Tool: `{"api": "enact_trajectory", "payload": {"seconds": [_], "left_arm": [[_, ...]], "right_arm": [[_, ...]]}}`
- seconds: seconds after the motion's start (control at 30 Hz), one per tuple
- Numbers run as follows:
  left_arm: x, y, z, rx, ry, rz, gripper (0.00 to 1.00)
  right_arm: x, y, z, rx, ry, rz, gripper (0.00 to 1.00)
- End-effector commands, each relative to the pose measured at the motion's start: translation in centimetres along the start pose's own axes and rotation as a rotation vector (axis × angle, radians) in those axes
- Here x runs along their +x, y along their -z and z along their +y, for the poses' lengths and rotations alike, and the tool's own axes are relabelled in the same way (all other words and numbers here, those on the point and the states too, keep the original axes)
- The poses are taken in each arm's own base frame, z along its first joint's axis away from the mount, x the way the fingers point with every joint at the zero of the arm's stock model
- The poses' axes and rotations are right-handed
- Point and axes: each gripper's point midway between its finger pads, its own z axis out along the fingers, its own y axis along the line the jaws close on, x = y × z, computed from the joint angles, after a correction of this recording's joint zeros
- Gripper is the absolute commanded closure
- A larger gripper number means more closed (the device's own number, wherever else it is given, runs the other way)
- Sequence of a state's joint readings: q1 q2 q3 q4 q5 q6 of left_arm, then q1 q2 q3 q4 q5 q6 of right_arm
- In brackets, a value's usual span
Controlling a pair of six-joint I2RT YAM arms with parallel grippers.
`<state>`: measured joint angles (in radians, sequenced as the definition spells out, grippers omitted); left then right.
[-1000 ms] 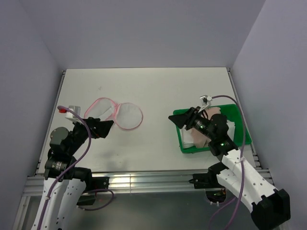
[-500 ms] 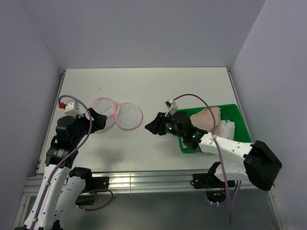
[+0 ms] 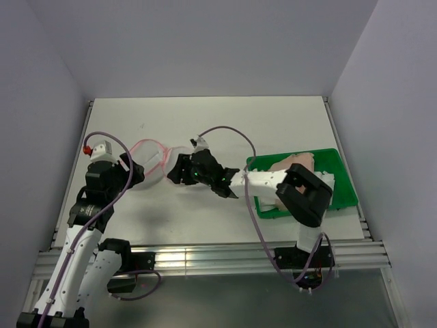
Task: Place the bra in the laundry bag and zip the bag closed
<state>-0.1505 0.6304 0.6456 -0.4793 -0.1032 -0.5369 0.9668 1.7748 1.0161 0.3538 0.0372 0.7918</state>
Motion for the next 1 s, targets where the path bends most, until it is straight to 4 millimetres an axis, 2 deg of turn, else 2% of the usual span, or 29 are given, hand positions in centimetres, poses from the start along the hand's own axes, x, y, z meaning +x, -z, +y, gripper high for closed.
{"api": "enact_trajectory", "payload": {"seconds": [0.0,0.03,0.07,0.1,0.13,0.2,0.23,0.27,0.3,0.33,0.47,0.5,0.53,0.6,0.63,0.67,0.73,0.77,0.8,0.83,0.87,0.9,0.93,0.97], "left_arm": [[-2.7,0.3,-0.5,-0.011,0.009,-0.079,0.23],[-2.6,0.0,-0.2,-0.025,0.007,-0.074,0.23],[-2.7,-0.1,-0.1,-0.033,0.005,-0.073,0.23],[-2.7,-0.3,0.1,-0.043,0.006,-0.071,0.23],[-2.5,-0.5,0.3,-0.054,0.002,-0.060,0.23],[-2.7,-0.8,0.8,-0.069,0.007,-0.059,0.23],[-2.5,-1.1,1.0,-0.081,0.004,-0.050,0.23],[-2.7,-1.2,1.2,-0.086,0.002,-0.052,0.23],[-3.1,-1.4,1.5,-0.107,0.000,-0.053,0.23],[-3.3,-1.5,1.7,-0.125,-0.006,-0.057,0.22],[-3.6,-2.3,2.9,-0.188,-0.005,-0.056,0.19],[-3.3,-2.6,3.4,-0.201,0.001,-0.040,0.18],[-3.2,-2.8,3.6,-0.208,0.000,-0.034,0.17],[-3.1,-3.1,4.1,-0.230,0.000,-0.025,0.16],[-3.0,-3.1,4.2,-0.235,0.000,-0.022,0.15],[-3.0,-3.2,4.3,-0.236,0.004,-0.021,0.14],[-2.8,-3.5,4.4,-0.234,0.005,-0.010,0.12],[-2.6,-3.6,4.4,-0.233,0.006,-0.002,0.12],[-2.4,-3.7,4.5,-0.234,0.000,0.012,0.11],[-2.2,-3.8,4.4,-0.229,-0.001,0.019,0.11],[-2.1,-3.9,4.4,-0.227,-0.003,0.024,0.10],[-1.9,-4.0,4.4,-0.226,-0.008,0.034,0.10],[-1.8,-4.2,4.2,-0.216,-0.009,0.041,0.10],[-1.4,-4.4,3.5,-0.173,-0.010,0.059,0.10]], "right_arm": [[-2.3,-2.7,3.4,-0.027,0.021,-0.062,0.38],[-1.3,-4.0,1.9,0.031,0.036,-0.039,0.38],[-1.5,-4.7,1.7,0.048,0.044,-0.044,0.38],[-2.5,-5.4,2.3,0.051,0.055,-0.065,0.38],[-1.7,-6.3,0.8,0.100,0.070,-0.044,0.38],[-3.1,-7.3,1.1,0.131,0.085,-0.083,0.37],[-2.2,-8.0,-0.2,0.174,0.105,-0.059,0.37],[-3.4,-8.4,0.3,0.181,0.112,-0.092,0.37],[-3.5,-8.8,0.2,0.194,0.123,-0.093,0.37],[-2.7,-9.4,-0.8,0.223,0.134,-0.071,0.37],[-3.2,-10.8,-0.9,0.243,0.150,-0.081,0.39],[-3.0,-11.1,-1.3,0.254,0.161,-0.077,0.43],[-3.0,-11.3,-1.8,0.263,0.164,-0.077,0.51],[-2.9,-11.5,-2.2,0.267,0.179,-0.067,0.62],[-2.8,-11.5,-2.1,0.260,0.183,-0.062,0.81],[-2.5,-11.3,-2.9,0.267,0.187,-0.051,0.86],[-3.5,-10.4,-1.6,0.206,0.211,-0.081,1.00],[-2.3,-9.7,-2.8,0.210,0.235,-0.052,1.00],[-3.0,-8.8,-2.1,0.181,0.273,-0.059,1.00],[-2.8,-8.3,-1.2,0.122,0.295,-0.039,1.00],[-1.8,-7.6,-2.5,0.122,0.318,-0.004,1.00],[-2.5,-6.5,-2.0,0.096,0.356,-0.010,1.00],[-2.3,-5.9,-1.5,0.045,0.375,0.008,1.00],[-1.1,-5.1,-2.7,0.040,0.400,0.046,1.00]]}}
